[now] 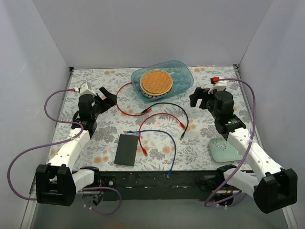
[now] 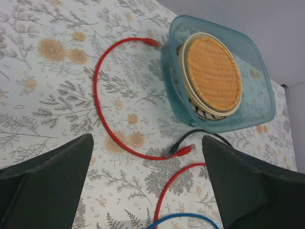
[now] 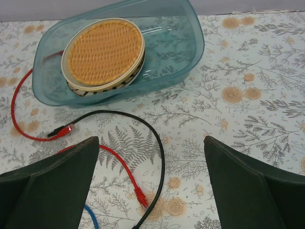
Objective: Insert the plug into the switch port
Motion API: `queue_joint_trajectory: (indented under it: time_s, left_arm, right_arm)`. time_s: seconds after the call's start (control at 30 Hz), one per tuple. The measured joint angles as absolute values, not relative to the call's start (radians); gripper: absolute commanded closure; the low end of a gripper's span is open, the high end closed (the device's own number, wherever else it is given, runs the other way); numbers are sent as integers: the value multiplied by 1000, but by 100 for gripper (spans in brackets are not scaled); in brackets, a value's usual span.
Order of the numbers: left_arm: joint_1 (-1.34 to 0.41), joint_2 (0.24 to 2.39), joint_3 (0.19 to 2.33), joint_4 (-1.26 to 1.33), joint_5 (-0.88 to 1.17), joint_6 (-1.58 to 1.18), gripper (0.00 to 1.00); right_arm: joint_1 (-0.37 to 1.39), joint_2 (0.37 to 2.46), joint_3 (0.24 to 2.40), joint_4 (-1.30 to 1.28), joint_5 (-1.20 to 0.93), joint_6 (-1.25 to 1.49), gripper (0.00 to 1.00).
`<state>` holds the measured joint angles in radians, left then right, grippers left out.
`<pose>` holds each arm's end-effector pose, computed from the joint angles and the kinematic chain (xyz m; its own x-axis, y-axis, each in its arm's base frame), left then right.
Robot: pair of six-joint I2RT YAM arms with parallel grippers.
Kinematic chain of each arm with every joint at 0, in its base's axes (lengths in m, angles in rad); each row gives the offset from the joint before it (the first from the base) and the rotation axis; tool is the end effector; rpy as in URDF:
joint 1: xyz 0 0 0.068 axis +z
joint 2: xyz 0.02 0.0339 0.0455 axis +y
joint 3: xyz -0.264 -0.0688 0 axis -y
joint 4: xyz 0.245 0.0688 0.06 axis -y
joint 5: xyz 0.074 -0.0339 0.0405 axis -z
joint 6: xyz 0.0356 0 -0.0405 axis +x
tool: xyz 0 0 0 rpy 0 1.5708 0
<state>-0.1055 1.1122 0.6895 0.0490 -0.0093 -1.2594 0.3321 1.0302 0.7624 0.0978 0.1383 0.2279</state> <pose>0.2518 -0.0263 0.2644 -0.2033 -0.9357 -0.2885 -0.3159 0.3415 -0.8852 0.2322 0.0749 0.3144 -0.1997 0.1678 -0.9654 -0.1533 0.9677 0.2000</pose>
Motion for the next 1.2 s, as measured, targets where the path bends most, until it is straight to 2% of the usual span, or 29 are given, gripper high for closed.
queue_joint_trajectory:
  time_s: [0.2, 0.33, 0.5, 0.7, 0.87, 1.03, 1.13, 1.2]
  left_arm:
    - [-105, 1118, 702, 55, 163, -1219, 2]
    - [-108, 1203, 787, 14, 244, -1211, 2]
    - [-115, 1268, 839, -98, 260, -1221, 2]
    - [-115, 1202, 826, -235, 261, -1246, 2]
    - [-115, 1166, 822, -280, 311, -1253, 2]
    - [-116, 1191, 812, -320, 352, -1255, 8]
    - [-122, 1231, 812, -350, 364, -1253, 16]
    - [-131, 1264, 812, -366, 368, -1250, 27]
  right_arm:
    - [434, 1080, 816, 42, 116, 183, 5]
    - [521, 1124, 839, 20, 94, 130, 7]
    - [663, 1212, 855, 1, 26, 65, 10]
    - [788, 1319, 858, 2, -65, -5, 13]
    - [822, 1397, 866, 6, -102, -33, 13]
    - [832, 1420, 874, 21, -122, -52, 13]
    - [833, 1433, 891, 30, -132, -58, 13]
    - [834, 1435, 894, 37, -136, -58, 13]
